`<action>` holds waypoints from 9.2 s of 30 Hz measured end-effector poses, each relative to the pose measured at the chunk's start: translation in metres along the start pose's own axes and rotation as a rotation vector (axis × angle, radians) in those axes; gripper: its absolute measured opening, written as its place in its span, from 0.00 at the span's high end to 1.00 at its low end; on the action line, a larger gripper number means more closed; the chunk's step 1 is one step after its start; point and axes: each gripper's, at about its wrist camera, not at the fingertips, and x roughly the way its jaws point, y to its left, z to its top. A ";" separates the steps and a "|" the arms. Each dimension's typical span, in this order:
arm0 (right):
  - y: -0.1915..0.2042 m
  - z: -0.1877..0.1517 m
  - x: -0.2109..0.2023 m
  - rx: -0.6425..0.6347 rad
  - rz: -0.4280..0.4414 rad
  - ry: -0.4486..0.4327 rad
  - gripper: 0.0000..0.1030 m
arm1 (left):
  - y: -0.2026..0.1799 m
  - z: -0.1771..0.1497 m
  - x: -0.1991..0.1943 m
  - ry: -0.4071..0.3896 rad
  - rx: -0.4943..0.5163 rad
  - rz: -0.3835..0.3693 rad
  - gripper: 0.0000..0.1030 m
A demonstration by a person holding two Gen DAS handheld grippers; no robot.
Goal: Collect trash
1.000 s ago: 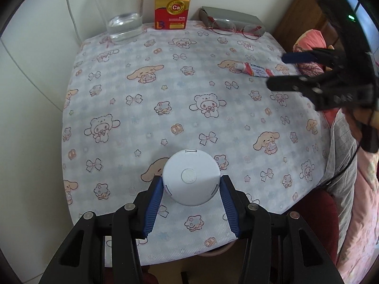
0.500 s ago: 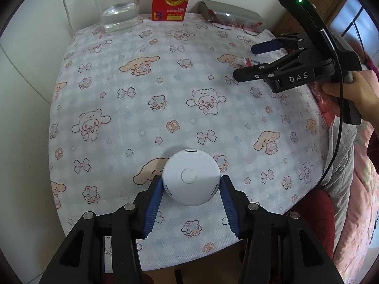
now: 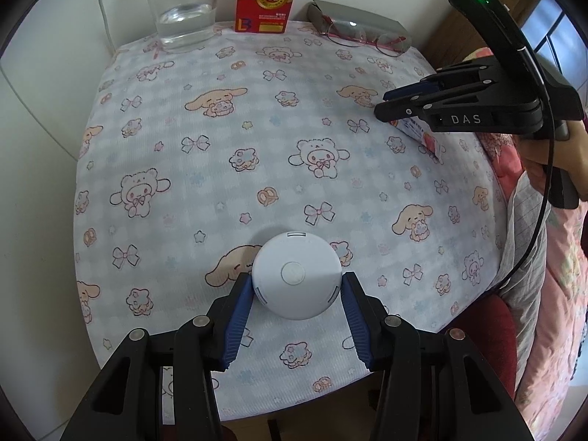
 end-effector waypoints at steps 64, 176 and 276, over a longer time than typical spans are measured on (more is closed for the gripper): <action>0.182 -0.231 0.039 0.552 0.386 -0.133 0.80 | -0.025 -0.203 0.004 -0.050 0.028 -0.006 0.51; 0.198 -0.283 -0.092 0.540 -0.066 -0.729 0.04 | -0.048 -0.204 -0.083 -0.653 0.108 0.134 0.00; 0.247 -0.291 -0.123 0.336 -0.198 -0.890 0.00 | -0.048 -0.238 -0.115 -0.843 0.152 0.079 0.00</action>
